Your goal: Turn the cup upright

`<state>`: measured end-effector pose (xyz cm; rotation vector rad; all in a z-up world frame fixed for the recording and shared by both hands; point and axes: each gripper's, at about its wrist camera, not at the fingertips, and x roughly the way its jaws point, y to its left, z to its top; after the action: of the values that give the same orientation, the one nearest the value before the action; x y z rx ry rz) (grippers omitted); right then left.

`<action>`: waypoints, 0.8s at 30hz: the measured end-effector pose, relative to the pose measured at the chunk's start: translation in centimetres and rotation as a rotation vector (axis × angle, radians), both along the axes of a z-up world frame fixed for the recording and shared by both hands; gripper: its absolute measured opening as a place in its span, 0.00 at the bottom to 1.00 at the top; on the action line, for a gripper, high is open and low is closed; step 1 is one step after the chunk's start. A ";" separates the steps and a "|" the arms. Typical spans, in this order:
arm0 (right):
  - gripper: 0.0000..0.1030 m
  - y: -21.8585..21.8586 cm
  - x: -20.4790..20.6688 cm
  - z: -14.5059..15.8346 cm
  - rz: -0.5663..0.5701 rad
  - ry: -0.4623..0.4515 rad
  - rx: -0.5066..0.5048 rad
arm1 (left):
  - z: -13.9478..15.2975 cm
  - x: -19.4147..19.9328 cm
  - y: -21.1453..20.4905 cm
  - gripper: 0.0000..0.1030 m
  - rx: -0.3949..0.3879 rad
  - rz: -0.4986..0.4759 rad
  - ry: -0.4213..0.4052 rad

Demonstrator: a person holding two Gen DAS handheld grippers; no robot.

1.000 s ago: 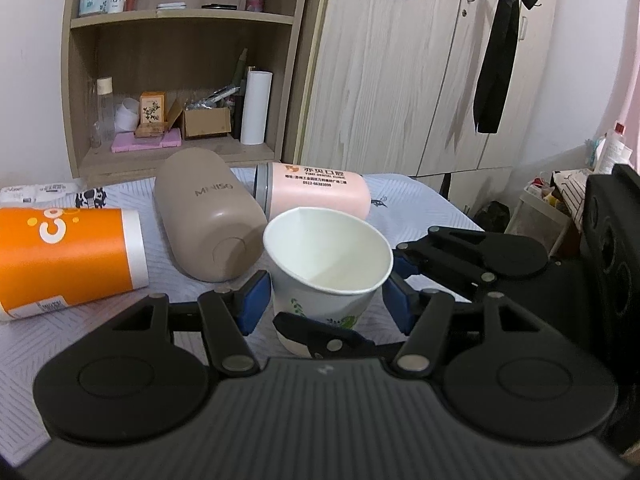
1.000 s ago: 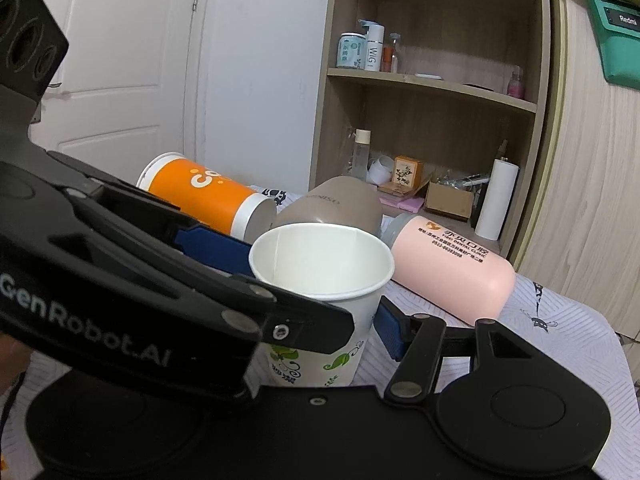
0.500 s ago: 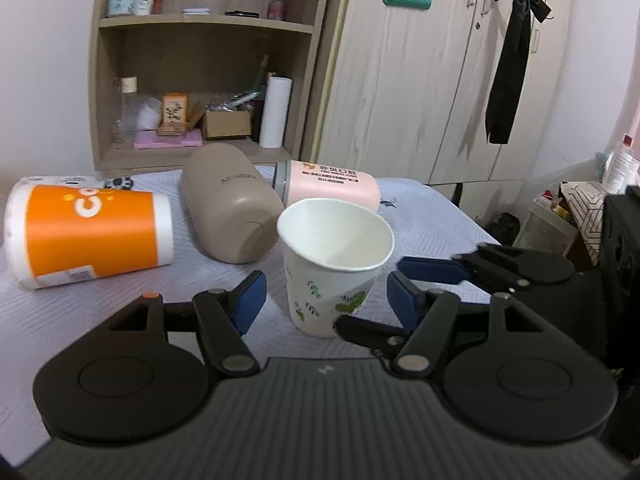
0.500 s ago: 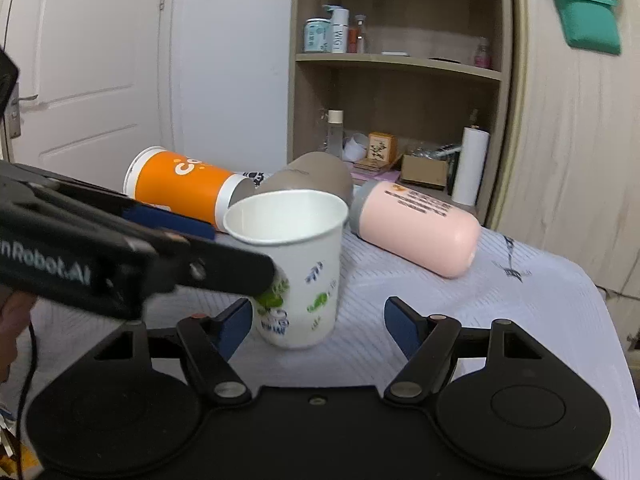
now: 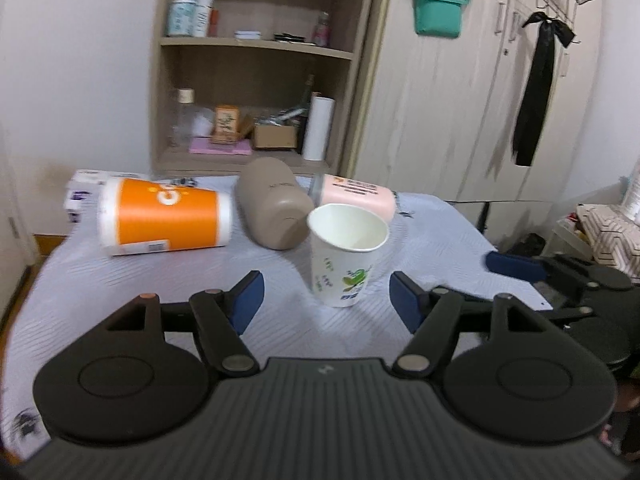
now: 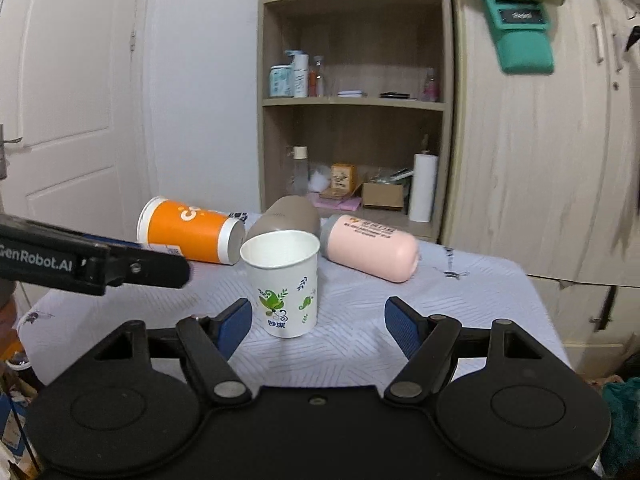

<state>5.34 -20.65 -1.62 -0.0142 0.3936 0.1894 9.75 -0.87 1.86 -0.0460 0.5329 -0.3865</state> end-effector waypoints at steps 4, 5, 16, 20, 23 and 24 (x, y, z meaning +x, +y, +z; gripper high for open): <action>0.76 -0.4 -1.9 0.7 -0.051 0.008 0.046 | 0.6 -2.3 0.8 0.67 0.020 0.039 -0.003; 0.76 -0.5 -2.3 0.8 -0.059 0.008 0.058 | 0.7 -2.7 1.0 0.67 0.020 0.042 -0.004; 0.77 0.3 -6.4 2.3 -0.121 -0.045 0.039 | 0.7 -6.6 3.2 0.72 0.012 0.117 -0.027; 0.78 0.5 -7.1 2.7 -0.133 -0.048 0.046 | 0.6 -7.4 4.0 0.76 0.009 0.140 -0.026; 0.86 0.6 -7.4 2.7 -0.136 -0.044 0.051 | 0.6 -7.8 4.2 0.78 0.011 0.151 -0.028; 0.89 0.6 -7.4 2.7 -0.136 -0.046 0.051 | 0.7 -7.8 4.3 0.80 0.010 0.154 -0.028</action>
<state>-2.11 -20.03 1.08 0.0579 0.3428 0.0651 1.91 3.43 2.51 -0.0711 0.5003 -0.2334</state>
